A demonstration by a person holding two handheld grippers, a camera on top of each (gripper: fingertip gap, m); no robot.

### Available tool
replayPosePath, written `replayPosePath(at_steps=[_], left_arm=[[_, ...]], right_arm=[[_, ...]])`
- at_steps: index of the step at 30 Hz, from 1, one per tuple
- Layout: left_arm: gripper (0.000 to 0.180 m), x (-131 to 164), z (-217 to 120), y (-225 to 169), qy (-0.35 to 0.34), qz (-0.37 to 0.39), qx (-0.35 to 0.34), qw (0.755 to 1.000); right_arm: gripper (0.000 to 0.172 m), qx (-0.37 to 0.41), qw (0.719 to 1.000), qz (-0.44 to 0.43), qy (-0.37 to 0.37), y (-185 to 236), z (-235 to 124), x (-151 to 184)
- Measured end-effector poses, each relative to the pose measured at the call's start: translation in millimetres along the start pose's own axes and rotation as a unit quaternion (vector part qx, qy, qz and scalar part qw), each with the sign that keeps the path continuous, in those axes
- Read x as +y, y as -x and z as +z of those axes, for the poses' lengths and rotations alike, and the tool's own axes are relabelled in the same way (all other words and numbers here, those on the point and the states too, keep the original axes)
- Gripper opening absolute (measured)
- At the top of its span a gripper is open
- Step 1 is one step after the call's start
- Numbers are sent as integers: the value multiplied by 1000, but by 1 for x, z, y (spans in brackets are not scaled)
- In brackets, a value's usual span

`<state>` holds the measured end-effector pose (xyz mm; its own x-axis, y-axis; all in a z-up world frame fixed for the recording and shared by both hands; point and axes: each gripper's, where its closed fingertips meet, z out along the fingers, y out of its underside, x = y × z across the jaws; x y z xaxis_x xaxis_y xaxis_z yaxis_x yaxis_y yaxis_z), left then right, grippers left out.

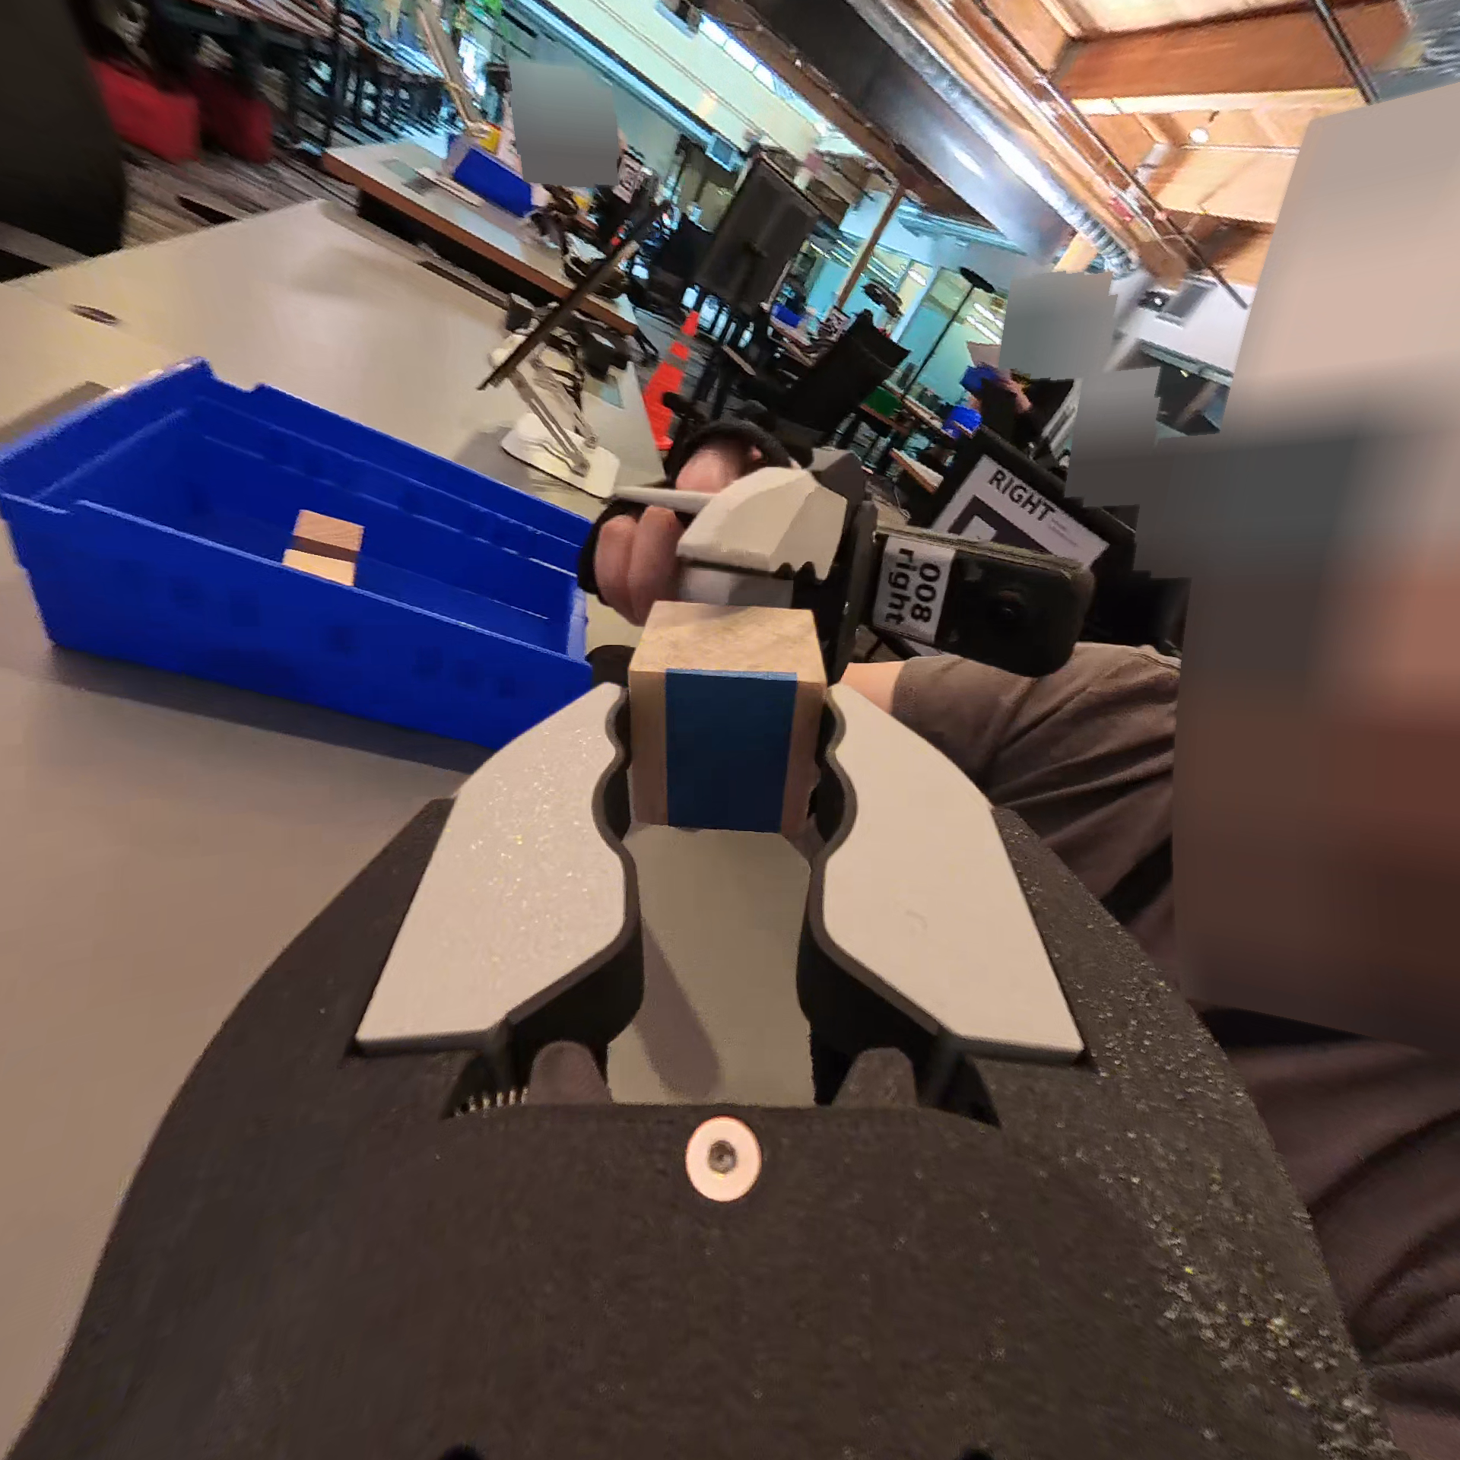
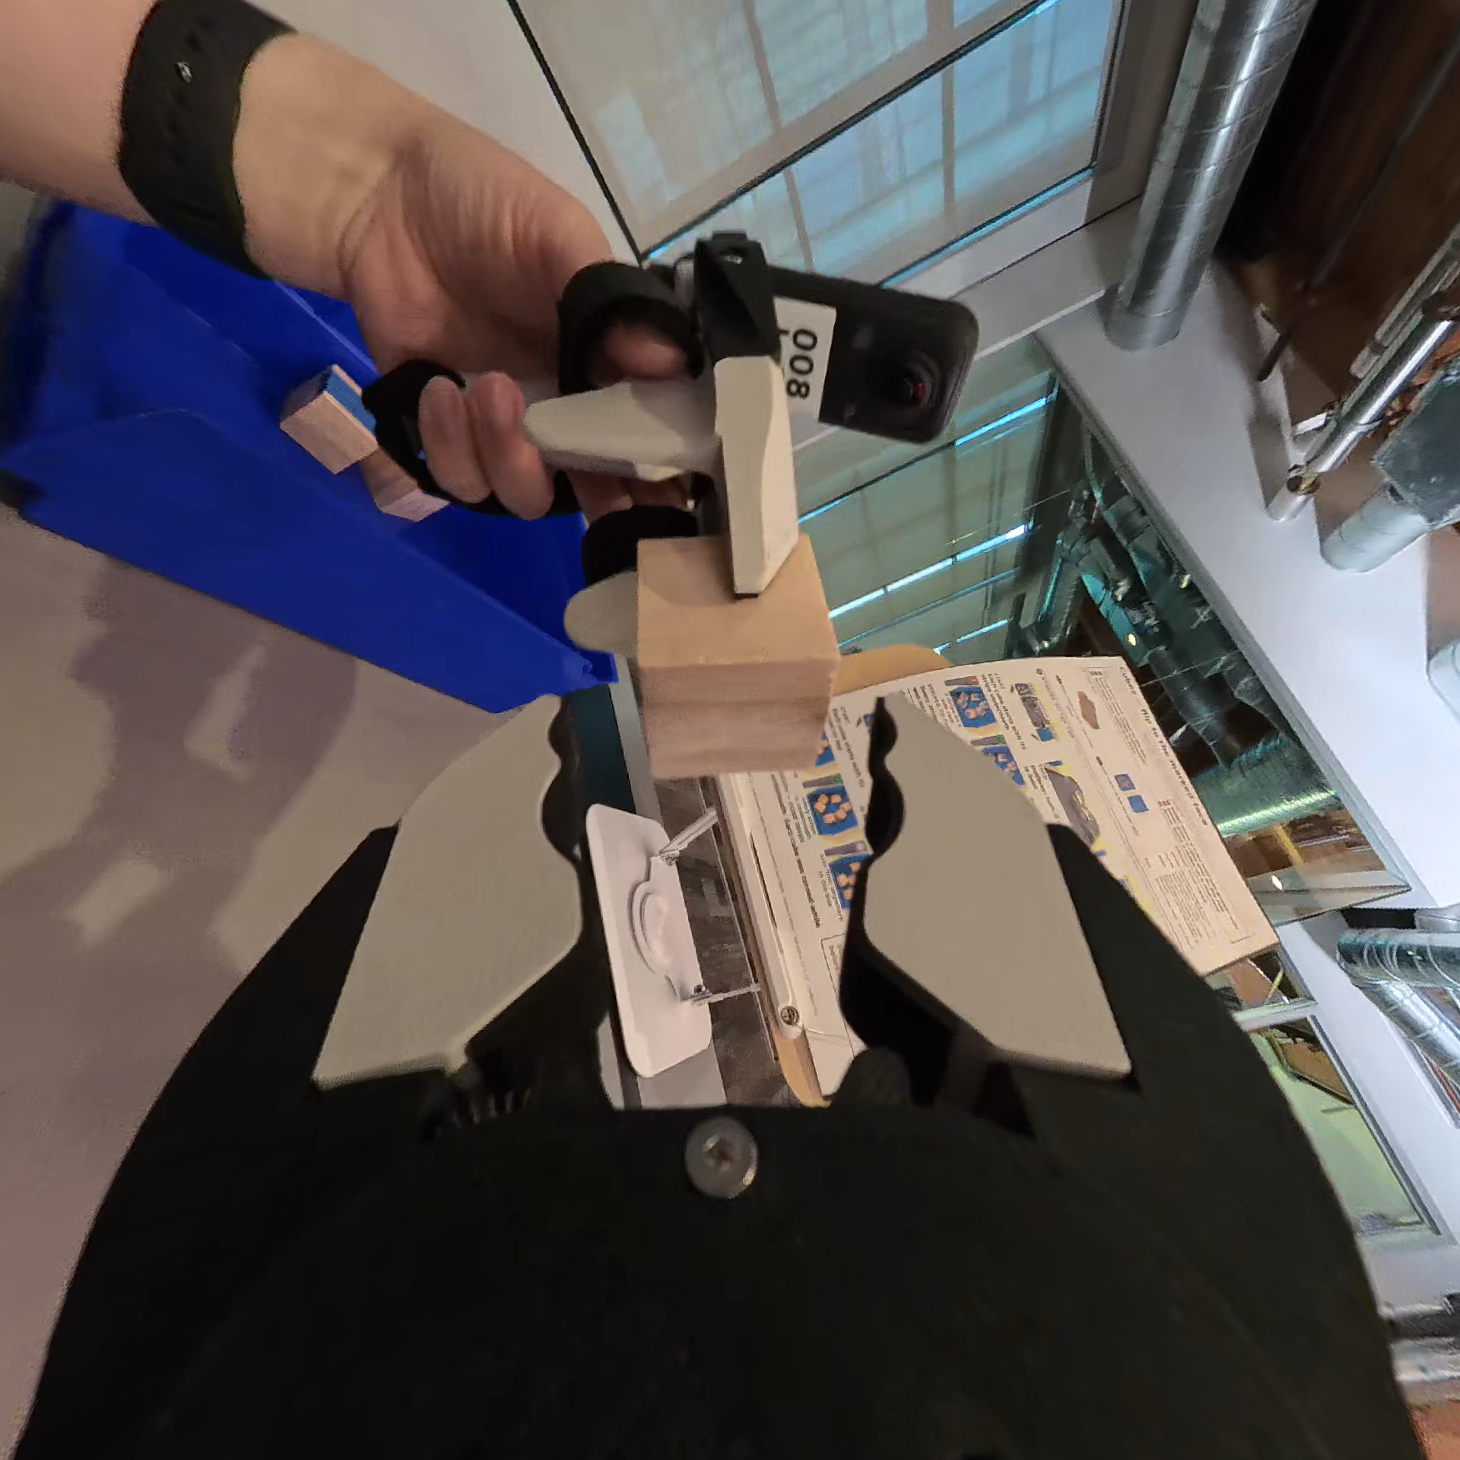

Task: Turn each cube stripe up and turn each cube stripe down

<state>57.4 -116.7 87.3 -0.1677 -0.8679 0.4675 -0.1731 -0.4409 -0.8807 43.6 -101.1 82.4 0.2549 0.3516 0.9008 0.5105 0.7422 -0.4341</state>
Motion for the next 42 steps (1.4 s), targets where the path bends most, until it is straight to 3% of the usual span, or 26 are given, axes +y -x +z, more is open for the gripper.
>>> replayPosePath(at_steps=[4,7,9,11,12,14,18,20,21,26,28,32,34,40,42], left_arm=[[44,1,8,-3,-3,8,16,1000],[56,-1,5,-7,-6,-12,29,999],[57,-6,-4,-7,-15,6,17,1000],[56,-9,-18,1,-12,35,-31,999],[55,-12,-26,1,-12,47,-46,998],[53,-20,-45,-2,-21,68,-72,995],[54,-26,-89,-8,-21,116,-142,983],[54,-27,-121,8,-14,134,-241,961],[53,-26,-139,17,-11,138,-296,945],[49,4,-228,63,57,81,-529,843],[48,26,-244,74,102,34,-557,824],[46,61,-282,100,208,-18,-633,746],[45,76,-289,110,248,-26,-637,729],[55,129,-318,140,388,-60,-642,659],[56,143,-323,148,419,-67,-633,647]], right_arm=[[45,-9,1000,1,-11,0,-4,-3],[45,-30,1000,7,0,-1,-7,-1],[46,-50,997,25,50,-11,-15,16],[46,-81,978,88,170,-31,-38,64],[46,-99,955,141,239,-38,-58,96],[45,-119,883,251,380,-40,-112,167],[46,-185,681,384,596,13,-221,278],[47,-211,600,414,651,39,-250,307],[47,-219,576,427,662,48,-255,316],[47,-243,515,439,695,74,-265,337],[47,-246,500,439,704,78,-266,338],[47,-259,491,431,711,86,-264,339],[47,-256,493,437,708,86,-260,340],[58,-209,545,446,679,63,-245,337],[58,-208,557,446,669,59,-240,333]])
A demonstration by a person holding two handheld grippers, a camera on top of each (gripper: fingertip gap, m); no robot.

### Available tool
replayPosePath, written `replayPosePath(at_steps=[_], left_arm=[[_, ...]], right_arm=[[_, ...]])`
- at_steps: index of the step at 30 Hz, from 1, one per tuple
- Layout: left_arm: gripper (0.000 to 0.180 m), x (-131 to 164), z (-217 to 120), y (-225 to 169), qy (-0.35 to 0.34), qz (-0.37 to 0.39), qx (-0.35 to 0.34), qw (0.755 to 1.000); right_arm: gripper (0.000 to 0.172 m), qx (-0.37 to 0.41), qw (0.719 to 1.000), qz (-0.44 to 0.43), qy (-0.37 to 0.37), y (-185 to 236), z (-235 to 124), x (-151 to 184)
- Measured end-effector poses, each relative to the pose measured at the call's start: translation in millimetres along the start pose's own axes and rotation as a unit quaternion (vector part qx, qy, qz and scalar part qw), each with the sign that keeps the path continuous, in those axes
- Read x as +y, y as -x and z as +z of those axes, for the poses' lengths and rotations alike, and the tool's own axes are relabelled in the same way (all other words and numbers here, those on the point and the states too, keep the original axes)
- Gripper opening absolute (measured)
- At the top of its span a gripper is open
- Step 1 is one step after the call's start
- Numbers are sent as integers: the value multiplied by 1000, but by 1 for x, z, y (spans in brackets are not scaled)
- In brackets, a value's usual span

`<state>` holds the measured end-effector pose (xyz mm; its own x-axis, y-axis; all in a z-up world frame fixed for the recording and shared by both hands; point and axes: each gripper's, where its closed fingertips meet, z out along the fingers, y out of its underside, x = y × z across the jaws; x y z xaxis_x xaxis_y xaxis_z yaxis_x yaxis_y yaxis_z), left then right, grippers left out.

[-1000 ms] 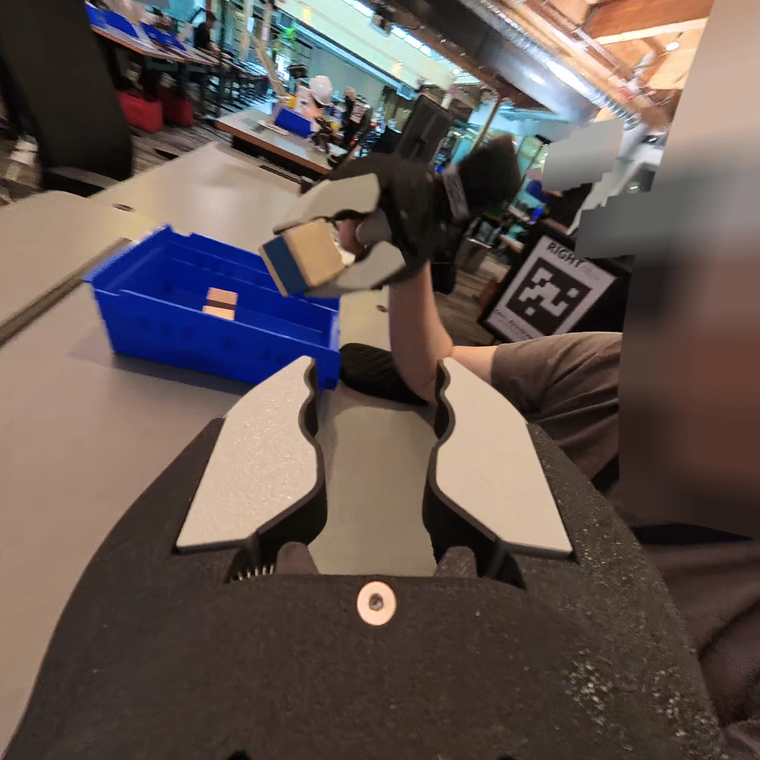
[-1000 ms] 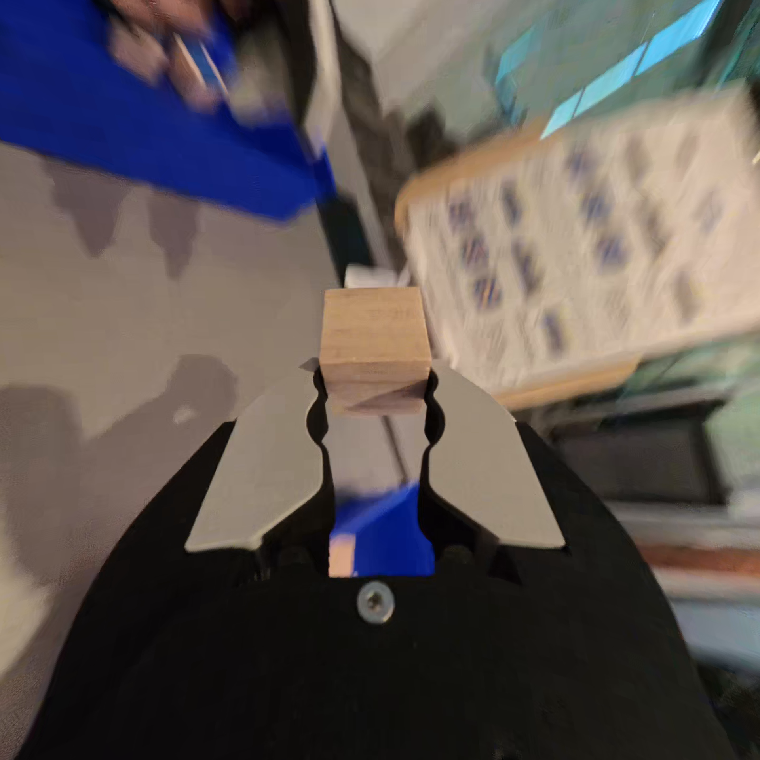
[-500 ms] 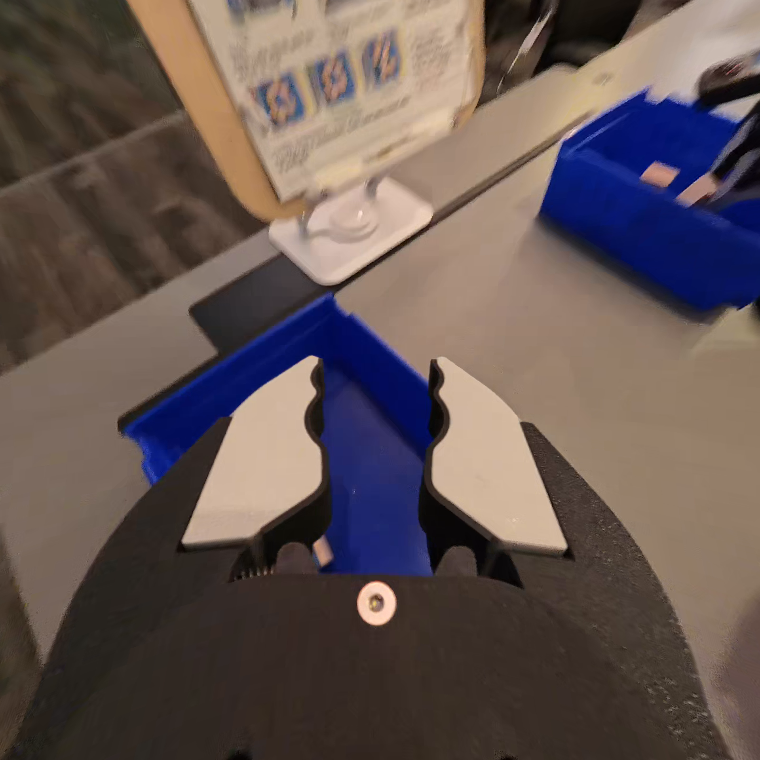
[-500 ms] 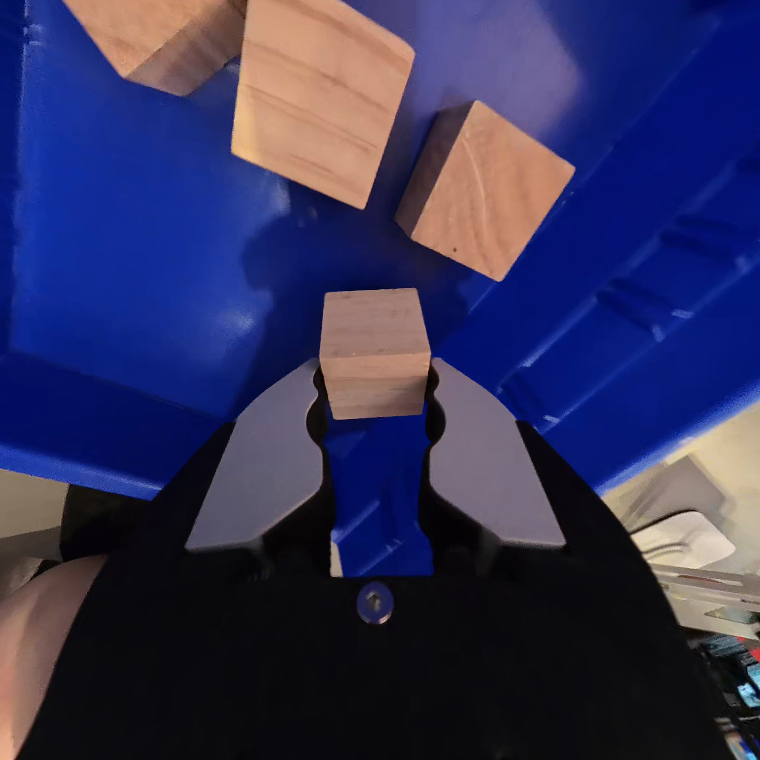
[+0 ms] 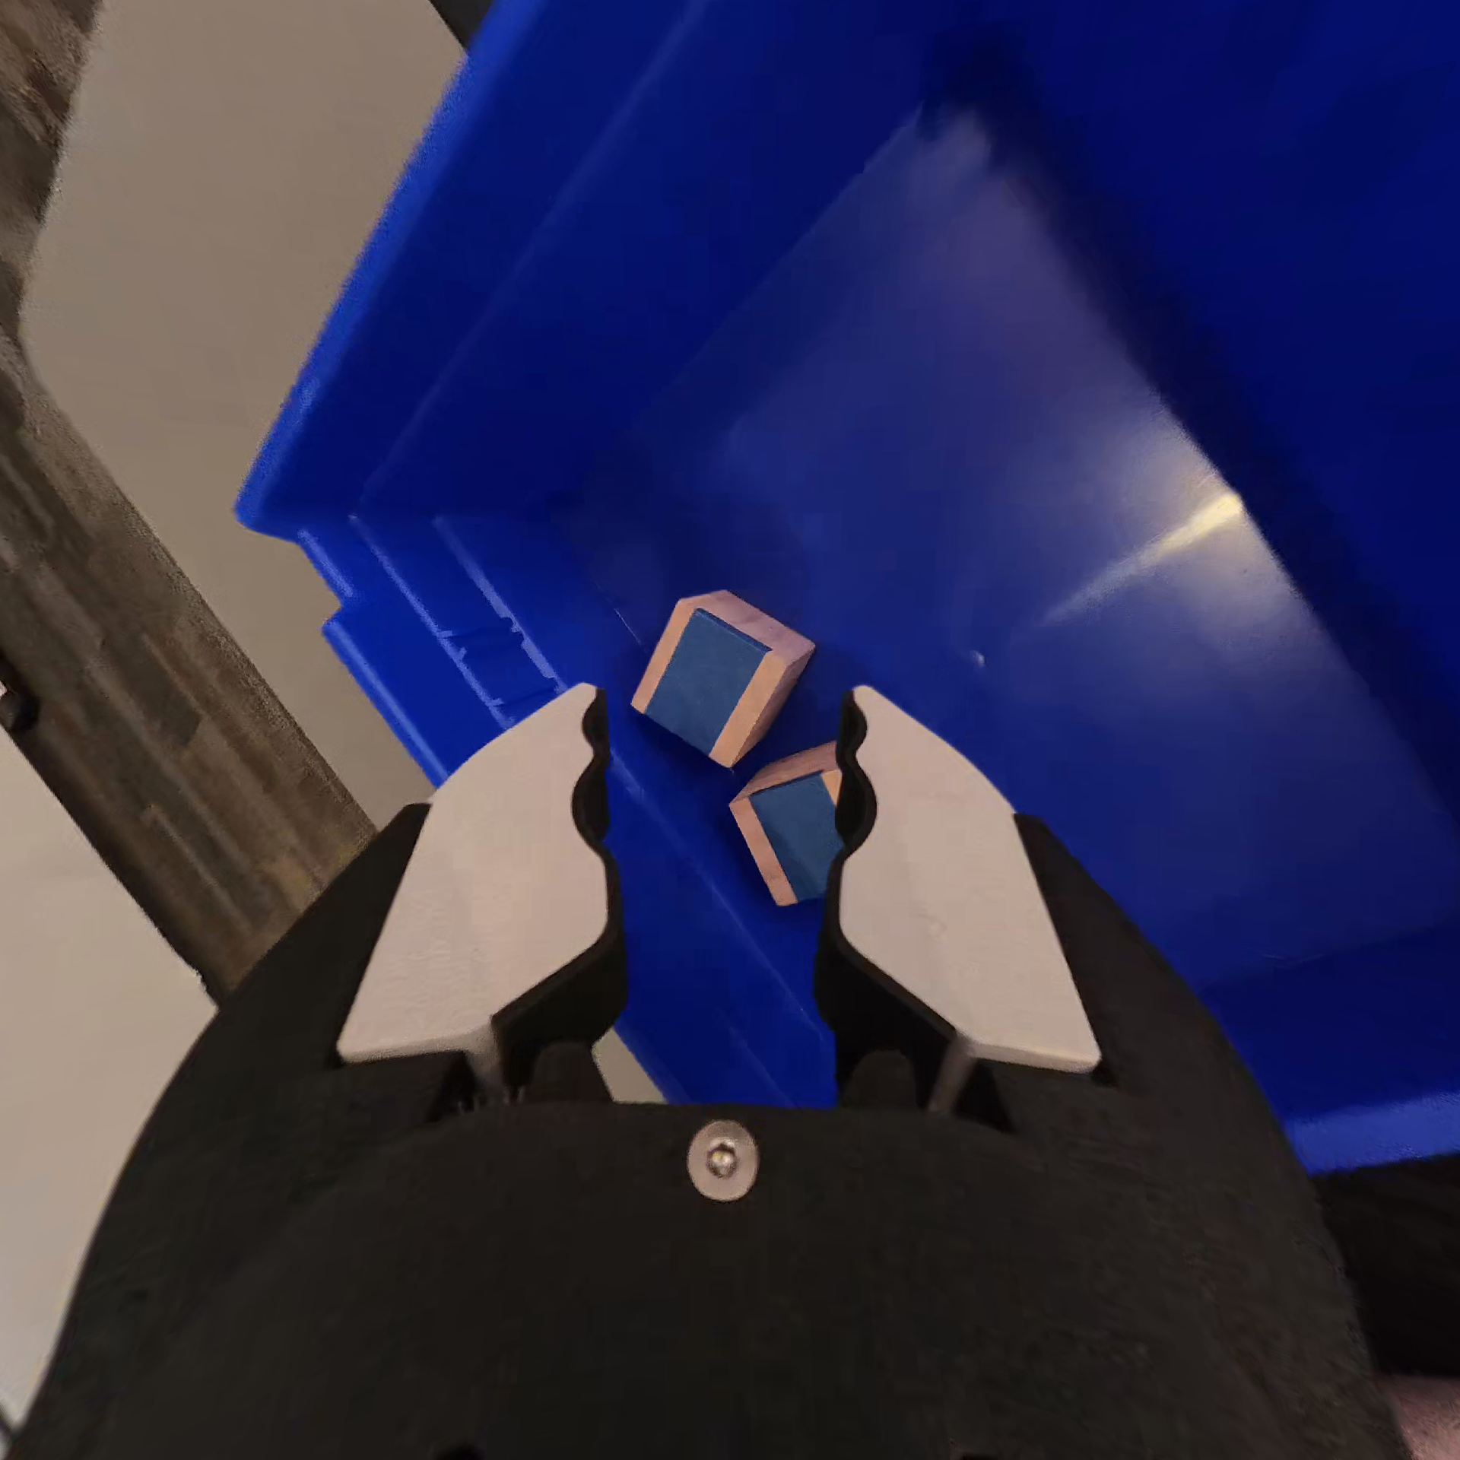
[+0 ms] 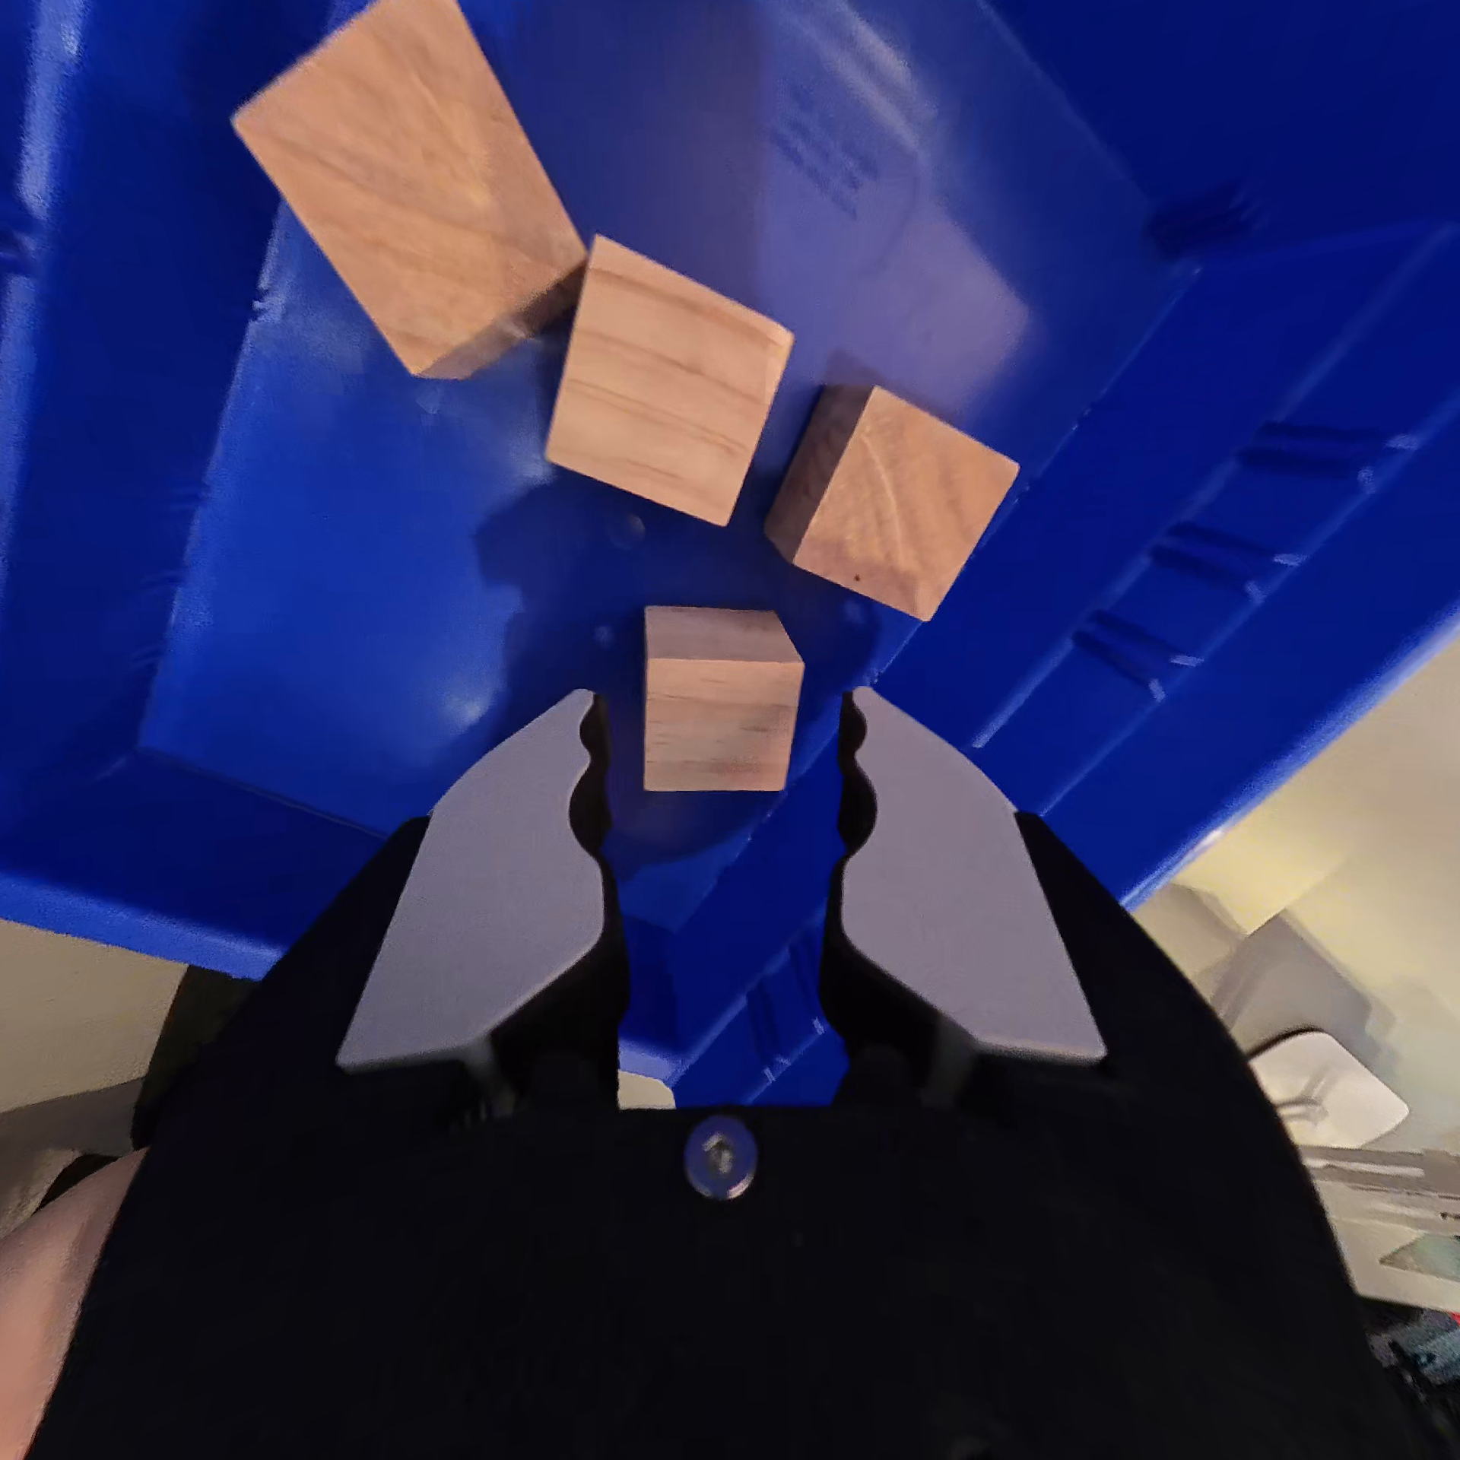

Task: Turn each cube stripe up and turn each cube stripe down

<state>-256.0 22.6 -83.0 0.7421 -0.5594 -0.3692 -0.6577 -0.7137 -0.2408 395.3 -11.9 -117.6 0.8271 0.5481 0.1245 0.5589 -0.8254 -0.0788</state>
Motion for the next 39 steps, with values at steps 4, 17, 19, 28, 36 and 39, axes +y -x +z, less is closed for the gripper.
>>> replayPosePath(at_steps=[4,17,19,28,36,39], left_arm=[[56,6,17,1,34,24,-9,999],[51,9,44,2,58,49,9,997],[51,10,47,1,69,51,11,996],[47,14,47,-2,93,58,13,994],[46,-21,16,-25,25,80,26,996],[46,-26,15,-44,36,110,40,992]], right_arm=[[58,-3,1000,-22,2,8,0,-3],[58,-5,998,-55,9,24,0,-12],[57,-5,998,-61,12,26,1,-13],[56,-2,997,-73,17,30,3,-17],[56,3,997,-73,14,30,0,-18],[56,3,997,-75,17,30,1,-18]])
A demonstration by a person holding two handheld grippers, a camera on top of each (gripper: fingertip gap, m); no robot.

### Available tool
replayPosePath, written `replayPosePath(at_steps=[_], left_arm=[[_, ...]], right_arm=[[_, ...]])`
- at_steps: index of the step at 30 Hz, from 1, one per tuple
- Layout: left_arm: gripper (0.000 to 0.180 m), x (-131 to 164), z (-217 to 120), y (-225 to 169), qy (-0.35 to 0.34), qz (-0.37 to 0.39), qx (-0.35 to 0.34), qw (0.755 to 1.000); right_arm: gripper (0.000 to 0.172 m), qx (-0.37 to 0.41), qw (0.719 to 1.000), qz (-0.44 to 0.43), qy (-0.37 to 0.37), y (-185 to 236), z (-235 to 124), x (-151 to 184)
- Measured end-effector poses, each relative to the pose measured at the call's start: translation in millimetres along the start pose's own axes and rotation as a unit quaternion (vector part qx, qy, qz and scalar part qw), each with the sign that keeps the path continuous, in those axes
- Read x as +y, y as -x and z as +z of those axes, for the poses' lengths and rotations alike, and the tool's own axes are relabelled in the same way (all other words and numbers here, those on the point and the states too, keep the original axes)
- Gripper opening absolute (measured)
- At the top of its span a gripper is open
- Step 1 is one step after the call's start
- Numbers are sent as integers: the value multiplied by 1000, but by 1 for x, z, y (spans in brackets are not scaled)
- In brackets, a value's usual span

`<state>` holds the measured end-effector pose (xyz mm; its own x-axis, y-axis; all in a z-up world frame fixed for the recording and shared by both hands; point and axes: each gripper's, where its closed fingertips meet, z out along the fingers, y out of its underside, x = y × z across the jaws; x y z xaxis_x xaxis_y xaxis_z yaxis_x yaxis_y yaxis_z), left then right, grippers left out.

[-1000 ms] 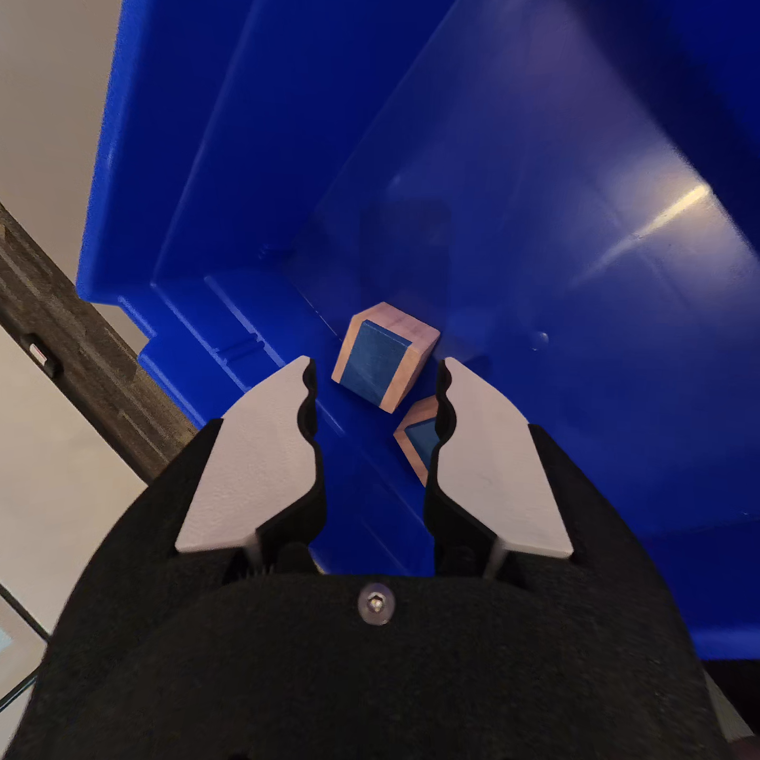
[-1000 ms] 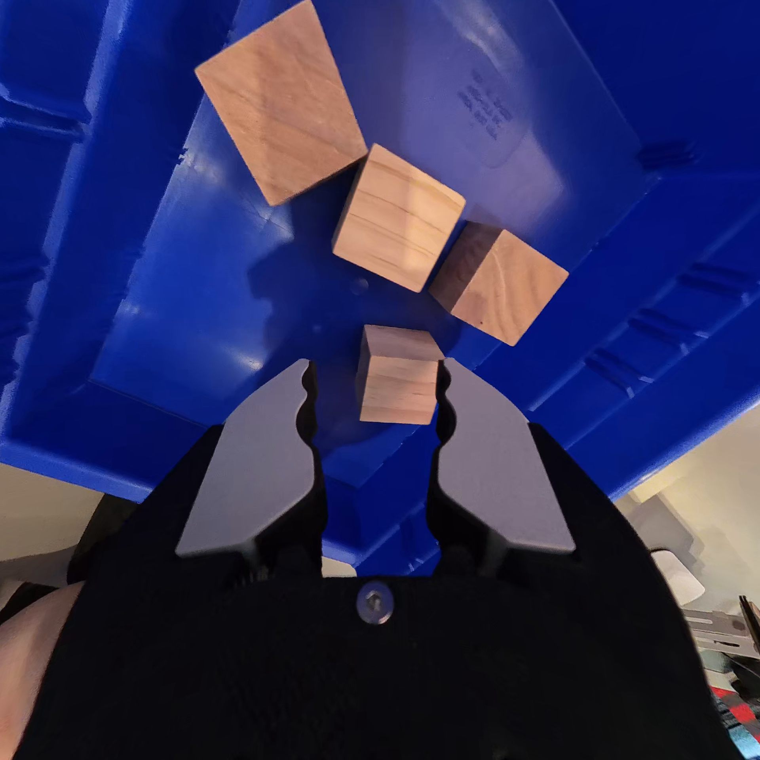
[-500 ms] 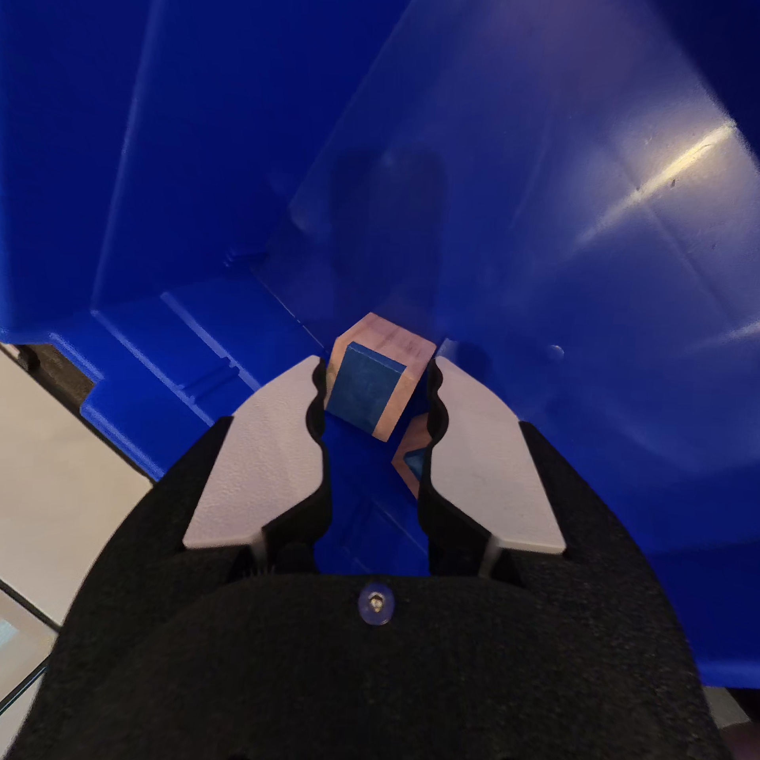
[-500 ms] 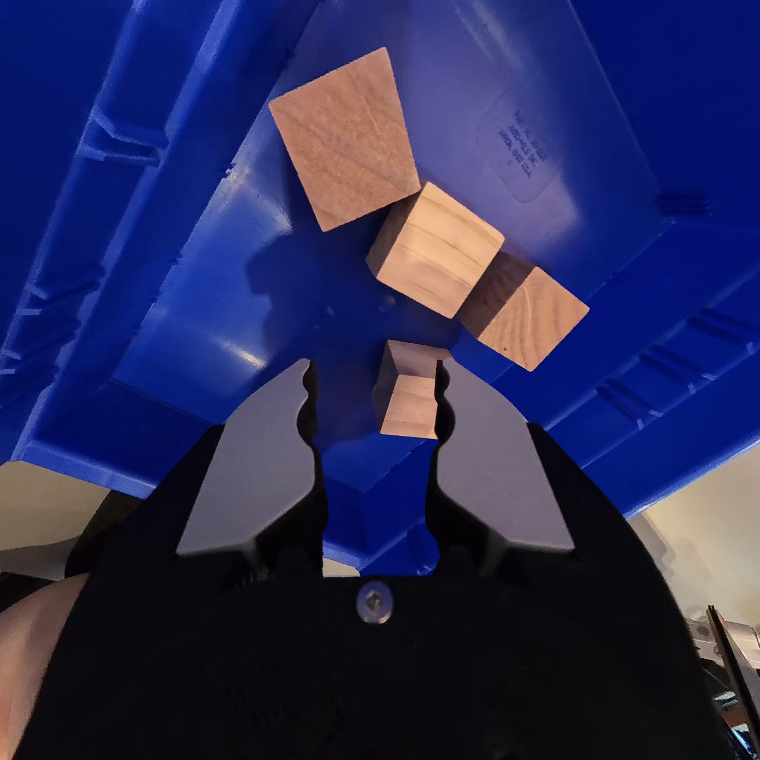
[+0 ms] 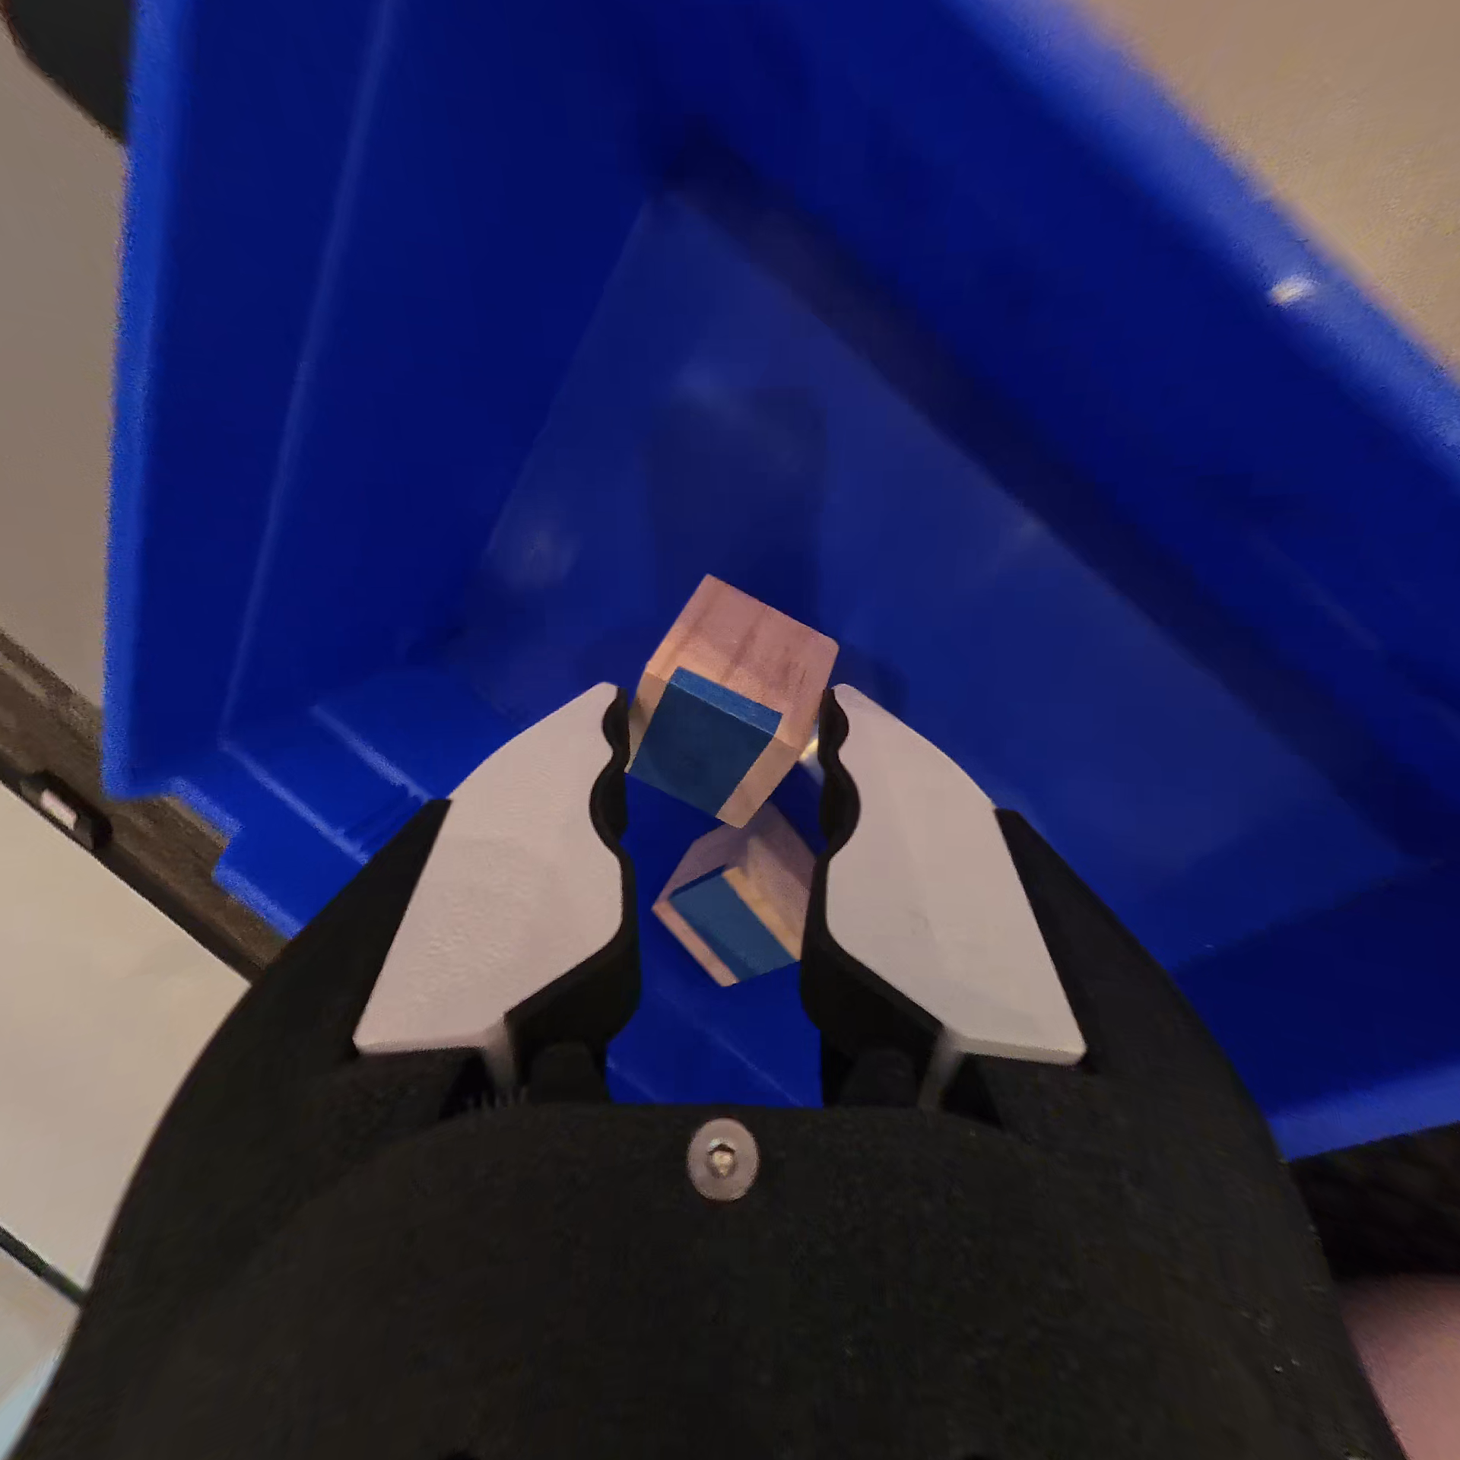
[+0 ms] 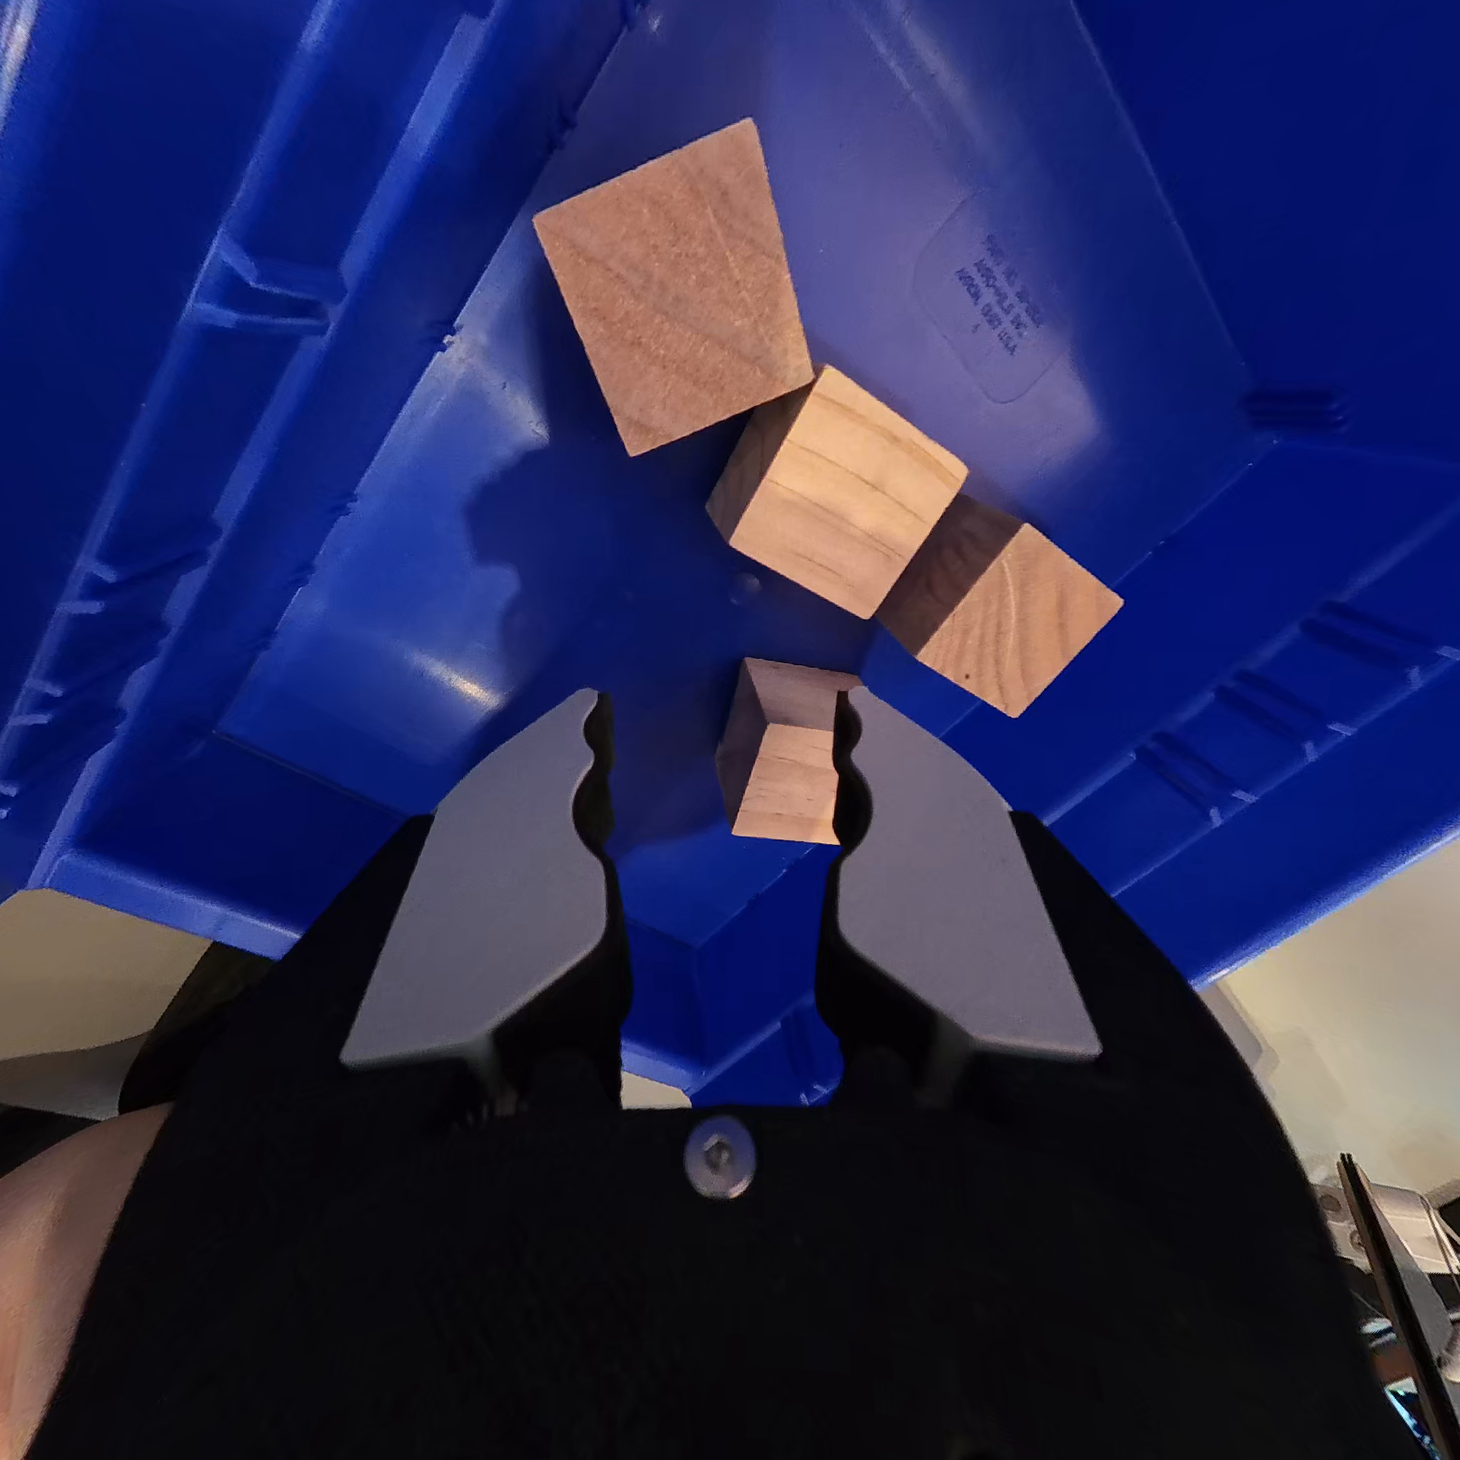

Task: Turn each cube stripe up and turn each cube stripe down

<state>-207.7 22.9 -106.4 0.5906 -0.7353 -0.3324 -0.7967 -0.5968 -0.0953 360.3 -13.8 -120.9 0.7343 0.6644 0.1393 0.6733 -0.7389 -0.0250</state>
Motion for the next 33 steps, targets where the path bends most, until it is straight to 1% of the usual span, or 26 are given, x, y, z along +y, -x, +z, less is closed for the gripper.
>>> replayPosePath(at_steps=[4,7,9,10,12,15,18,21,24,25,27,29,30,33], left_arm=[[46,-19,8,-21,2,42,21,999],[47,-23,13,-30,6,49,33,998],[46,-27,14,-30,-6,47,38,998],[48,-29,14,-30,-20,45,42,998],[56,-31,13,-30,-42,48,55,996],[62,-25,15,-28,-61,47,75,994],[61,-22,21,-28,-70,44,94,992],[49,-20,28,-30,-69,53,101,991],[48,-19,23,-28,-71,55,96,991],[48,-22,16,-23,-84,48,86,992],[48,-33,-8,-12,-139,18,71,988],[47,-51,-42,-2,-226,-2,54,973],[47,-62,-63,2,-279,-12,42,959],[47,-92,-124,-8,-412,-23,74,908]], right_arm=[[56,-2,1000,-4,6,2,2,0],[55,-4,1000,-7,7,3,3,-1],[55,-4,1000,-7,8,2,3,-1],[55,-5,1000,-7,8,3,3,-1],[55,-5,1000,-8,9,3,3,-1],[55,-7,1000,-11,10,4,4,-2],[55,-7,1000,-14,13,6,5,-3],[55,-9,1000,-18,17,8,6,-3],[54,-9,1000,-19,19,8,7,-3],[54,-10,1000,-19,18,8,6,-3],[52,-10,1000,-16,14,8,5,-4],[52,3,1000,-11,7,4,0,-6],[52,16,1000,-5,-1,1,-4,-8],[52,95,994,20,-47,-13,-36,-20]])
